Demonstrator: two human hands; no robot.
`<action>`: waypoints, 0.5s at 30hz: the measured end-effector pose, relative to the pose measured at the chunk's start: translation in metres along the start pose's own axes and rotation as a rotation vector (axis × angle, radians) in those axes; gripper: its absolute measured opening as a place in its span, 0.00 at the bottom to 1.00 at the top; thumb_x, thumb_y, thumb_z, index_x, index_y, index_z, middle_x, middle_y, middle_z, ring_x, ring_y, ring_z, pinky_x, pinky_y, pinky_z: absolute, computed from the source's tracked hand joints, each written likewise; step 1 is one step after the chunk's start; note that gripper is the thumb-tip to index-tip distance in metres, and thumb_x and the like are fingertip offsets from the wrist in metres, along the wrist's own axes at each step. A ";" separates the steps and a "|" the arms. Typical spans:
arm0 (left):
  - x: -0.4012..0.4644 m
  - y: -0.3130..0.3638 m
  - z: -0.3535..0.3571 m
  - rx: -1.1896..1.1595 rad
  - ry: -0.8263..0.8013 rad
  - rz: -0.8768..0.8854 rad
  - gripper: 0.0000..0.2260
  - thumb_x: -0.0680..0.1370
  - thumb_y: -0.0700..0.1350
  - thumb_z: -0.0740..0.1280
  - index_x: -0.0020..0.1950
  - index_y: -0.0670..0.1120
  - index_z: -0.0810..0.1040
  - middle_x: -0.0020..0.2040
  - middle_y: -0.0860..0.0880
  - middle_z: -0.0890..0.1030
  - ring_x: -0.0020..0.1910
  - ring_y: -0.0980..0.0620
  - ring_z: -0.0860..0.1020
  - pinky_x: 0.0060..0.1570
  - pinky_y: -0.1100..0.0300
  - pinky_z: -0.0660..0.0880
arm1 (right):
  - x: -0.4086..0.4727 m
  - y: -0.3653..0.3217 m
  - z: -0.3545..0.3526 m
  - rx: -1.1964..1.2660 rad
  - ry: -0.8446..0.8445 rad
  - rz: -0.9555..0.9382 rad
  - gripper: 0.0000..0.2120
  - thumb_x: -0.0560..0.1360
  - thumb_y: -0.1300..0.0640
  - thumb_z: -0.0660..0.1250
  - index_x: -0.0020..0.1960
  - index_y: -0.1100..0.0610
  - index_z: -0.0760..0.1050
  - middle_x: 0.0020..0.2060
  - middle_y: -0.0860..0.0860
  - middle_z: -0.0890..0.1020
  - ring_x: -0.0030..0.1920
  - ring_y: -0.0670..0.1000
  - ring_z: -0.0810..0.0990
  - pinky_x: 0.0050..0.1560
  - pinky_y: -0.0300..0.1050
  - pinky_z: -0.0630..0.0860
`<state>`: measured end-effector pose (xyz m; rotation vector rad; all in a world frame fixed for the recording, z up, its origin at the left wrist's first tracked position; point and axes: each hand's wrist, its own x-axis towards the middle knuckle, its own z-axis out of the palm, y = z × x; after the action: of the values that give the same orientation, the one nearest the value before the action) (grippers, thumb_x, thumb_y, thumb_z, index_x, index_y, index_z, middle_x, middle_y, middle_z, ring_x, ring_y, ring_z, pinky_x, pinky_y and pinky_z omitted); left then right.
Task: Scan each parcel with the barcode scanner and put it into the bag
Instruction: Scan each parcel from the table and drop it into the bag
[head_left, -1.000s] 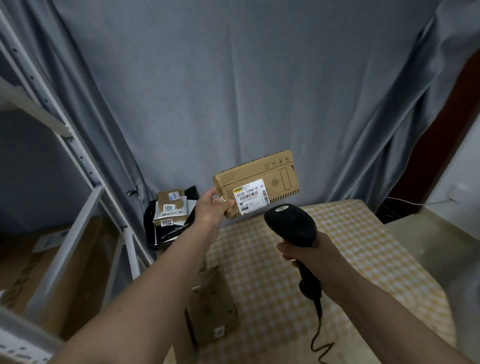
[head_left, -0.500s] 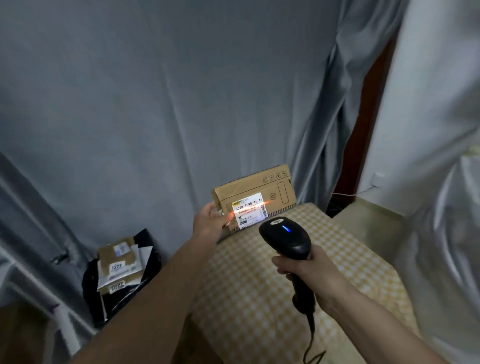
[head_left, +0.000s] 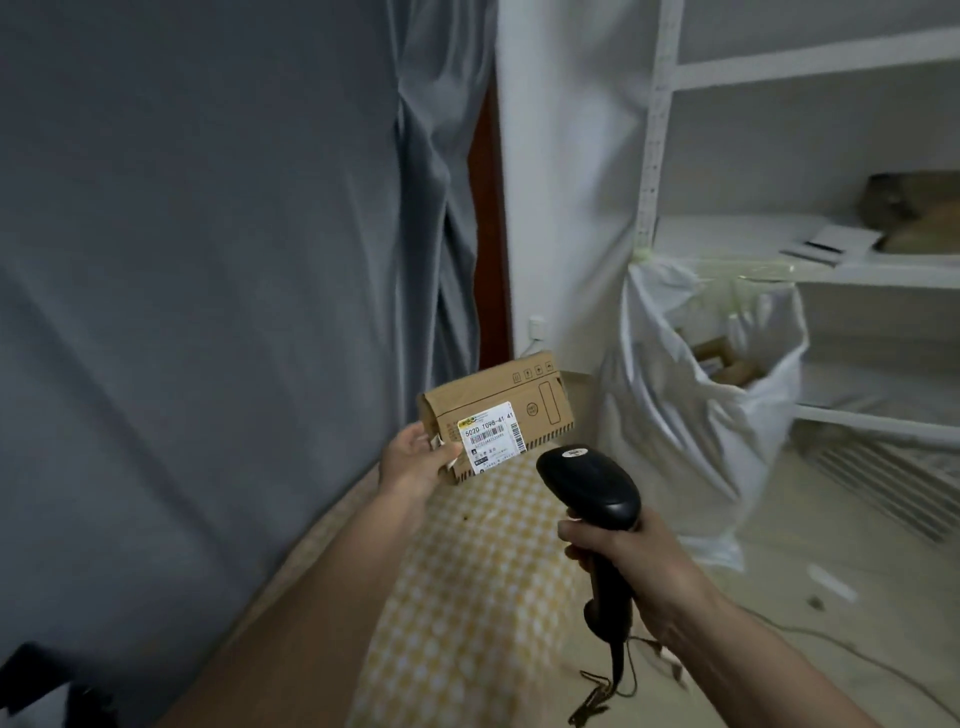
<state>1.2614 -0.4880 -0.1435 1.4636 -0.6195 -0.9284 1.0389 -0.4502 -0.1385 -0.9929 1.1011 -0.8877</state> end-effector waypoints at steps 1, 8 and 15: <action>0.001 -0.002 0.013 0.009 -0.033 -0.005 0.15 0.74 0.28 0.68 0.59 0.39 0.75 0.53 0.41 0.81 0.45 0.47 0.80 0.51 0.54 0.77 | -0.001 -0.002 -0.010 0.013 0.034 -0.001 0.11 0.68 0.68 0.74 0.49 0.65 0.78 0.36 0.58 0.80 0.38 0.55 0.79 0.40 0.45 0.73; 0.004 -0.017 0.105 0.081 -0.197 -0.032 0.12 0.74 0.32 0.70 0.56 0.39 0.77 0.51 0.42 0.82 0.44 0.46 0.81 0.48 0.51 0.80 | -0.007 -0.012 -0.077 0.057 0.213 -0.003 0.13 0.68 0.68 0.74 0.52 0.65 0.79 0.37 0.59 0.80 0.36 0.53 0.78 0.38 0.44 0.73; 0.000 -0.040 0.206 0.171 -0.276 -0.132 0.09 0.75 0.35 0.70 0.55 0.38 0.80 0.49 0.39 0.83 0.44 0.42 0.82 0.48 0.43 0.80 | -0.005 -0.026 -0.157 0.091 0.327 0.014 0.12 0.68 0.67 0.74 0.51 0.66 0.79 0.38 0.58 0.80 0.37 0.53 0.78 0.41 0.46 0.74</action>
<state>1.0841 -0.5961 -0.1715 1.5548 -0.8286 -1.2183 0.8832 -0.4831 -0.1352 -0.7807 1.3270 -1.1046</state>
